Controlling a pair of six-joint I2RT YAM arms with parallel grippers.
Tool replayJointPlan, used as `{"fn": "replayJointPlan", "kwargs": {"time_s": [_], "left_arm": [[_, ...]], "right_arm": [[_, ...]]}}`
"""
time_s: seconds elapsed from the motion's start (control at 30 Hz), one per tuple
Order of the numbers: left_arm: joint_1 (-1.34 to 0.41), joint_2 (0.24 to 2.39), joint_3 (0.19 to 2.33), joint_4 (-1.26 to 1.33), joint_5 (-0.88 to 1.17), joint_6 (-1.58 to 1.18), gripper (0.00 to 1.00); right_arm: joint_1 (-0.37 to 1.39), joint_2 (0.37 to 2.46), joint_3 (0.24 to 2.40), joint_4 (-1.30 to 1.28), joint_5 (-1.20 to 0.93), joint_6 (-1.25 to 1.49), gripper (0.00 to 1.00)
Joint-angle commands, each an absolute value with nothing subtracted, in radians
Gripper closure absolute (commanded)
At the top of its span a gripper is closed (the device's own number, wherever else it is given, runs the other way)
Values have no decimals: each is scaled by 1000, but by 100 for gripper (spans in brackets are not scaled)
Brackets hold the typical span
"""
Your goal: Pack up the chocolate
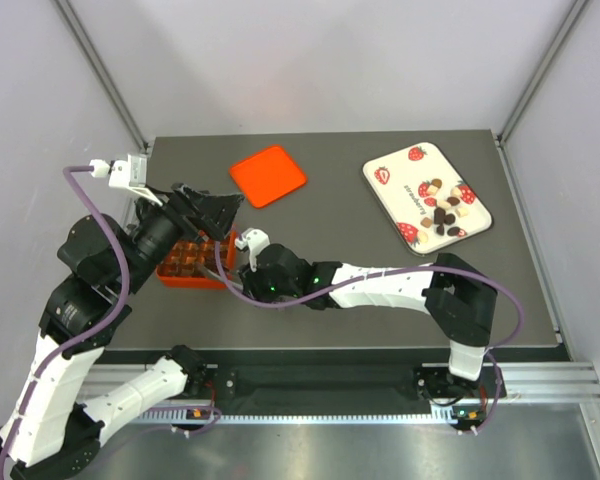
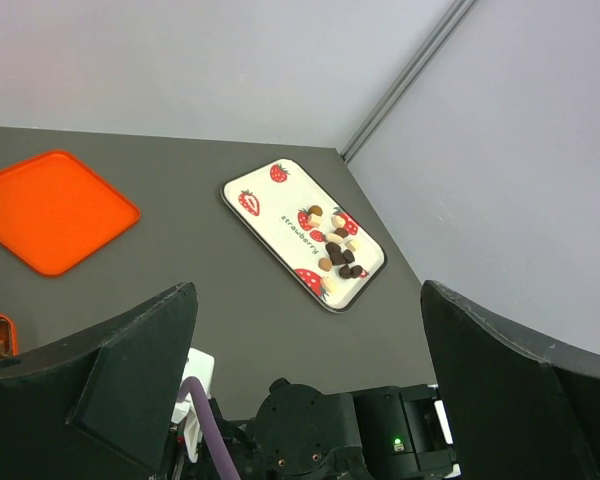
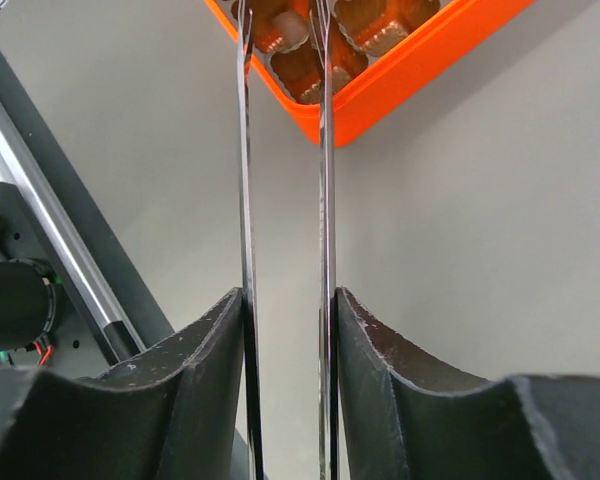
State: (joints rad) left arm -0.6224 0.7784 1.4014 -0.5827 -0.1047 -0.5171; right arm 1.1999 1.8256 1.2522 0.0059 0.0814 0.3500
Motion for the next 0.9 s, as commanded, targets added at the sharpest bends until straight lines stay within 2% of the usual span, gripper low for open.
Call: {"fn": "replayJointPlan", "kwargs": {"time_s": [0.0,0.23,0.57,0.73,0.87], "left_arm": [[-620,775,1408,-532,-110,-506,2],[-620,776,1411,-537,-110,-506,2],[-618,781,1419,-549,-94,-511,2],[-620,776,1416,-551,-103,-509,2],[-620,775,1410,-549,-98,-509,2]], "right_arm": [[1218,1807,1307,35,112,331,61],[1218,1770,1307,31,155,302,61],[1181,1594,1238,-30,311,230,62],[1088,1485,1134,-93,373,241,62],[933,1349,1043,-149,394,252,62]]}}
